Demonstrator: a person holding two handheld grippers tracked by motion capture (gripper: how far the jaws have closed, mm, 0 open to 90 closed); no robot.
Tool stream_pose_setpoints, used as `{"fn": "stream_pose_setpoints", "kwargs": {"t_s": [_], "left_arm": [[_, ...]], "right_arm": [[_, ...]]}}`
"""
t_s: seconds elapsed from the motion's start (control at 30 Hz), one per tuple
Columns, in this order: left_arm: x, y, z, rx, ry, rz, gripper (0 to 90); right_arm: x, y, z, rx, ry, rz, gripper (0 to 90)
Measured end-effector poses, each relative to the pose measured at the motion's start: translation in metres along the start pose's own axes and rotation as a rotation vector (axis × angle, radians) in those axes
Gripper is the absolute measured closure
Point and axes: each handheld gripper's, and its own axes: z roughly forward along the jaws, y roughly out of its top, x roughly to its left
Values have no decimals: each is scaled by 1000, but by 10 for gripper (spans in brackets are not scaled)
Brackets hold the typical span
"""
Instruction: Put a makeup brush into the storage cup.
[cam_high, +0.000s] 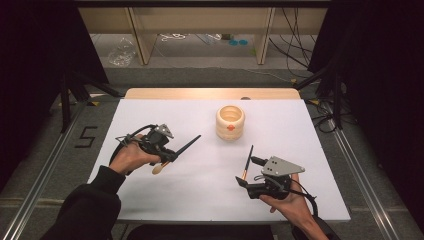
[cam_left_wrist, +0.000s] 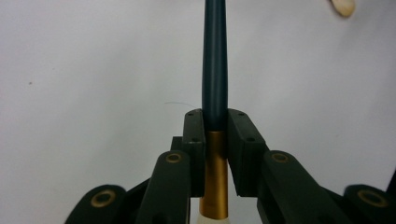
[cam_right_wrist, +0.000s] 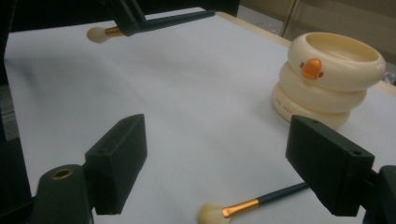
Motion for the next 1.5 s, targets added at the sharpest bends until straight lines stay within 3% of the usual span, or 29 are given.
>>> {"fn": "stream_pose_setpoints", "kwargs": {"t_s": [0.07, 0.17, 0.33, 0.4, 0.53, 0.63, 0.7, 0.93, 0.97, 1.0, 1.27, 1.3, 1.33, 1.37, 1.4, 1.43, 1.47, 1.5], "left_arm": [[-4, 2, 1, 4, -12, 16, 780], [-10, 3, 6, 10, -58, 4, 780], [-17, 5, 11, 16, -105, -8, 780], [-19, 7, 11, 21, -114, -7, 780], [-23, 13, 9, 30, -121, 8, 780], [-25, 16, 9, 43, -126, 24, 780], [-26, 19, 8, 73, -134, 59, 780], [-36, 26, 13, 74, -162, 65, 780], [-38, 27, 14, 57, -166, 44, 780], [-37, 28, 14, 77, -172, 74, 780], [-47, 34, 17, 86, -190, 101, 780], [-48, 34, 18, 93, -196, 106, 780], [-51, 34, 19, 78, -200, 87, 780], [-51, 34, 19, 94, -204, 107, 780], [-53, 34, 20, 87, -213, 87, 780], [-53, 35, 19, 100, -217, 111, 780], [-55, 35, 20, 85, -219, 90, 780], [-55, 35, 20, 94, -221, 93, 780]], "right_arm": [[3, 3, 1, 5, -1, -49, 214], [9, 7, 3, 4, -6, -115, 217], [23, 12, 10, 30, 59, -239, 232], [30, 16, 14, 51, 64, -309, 232], [42, 23, 25, 63, 115, -354, 234], [46, 27, 30, 65, 122, -388, 237], [49, 29, 33, 65, 119, -401, 240], [49, 34, 34, 53, 129, -397, 251], [49, 34, 34, 52, 124, -399, 251], [49, 35, 34, 47, 126, -407, 253], [53, 37, 40, 70, 113, -461, 273], [53, 37, 41, 75, 107, -474, 276], [54, 38, 42, 76, 102, -498, 280], [56, 38, 43, 78, 101, -506, 285], [57, 38, 43, 75, 94, -527, 293], [59, 38, 44, 78, 95, -547, 295], [60, 39, 45, 82, 92, -578, 295], [61, 39, 46, 81, 90, -582, 295]]}}
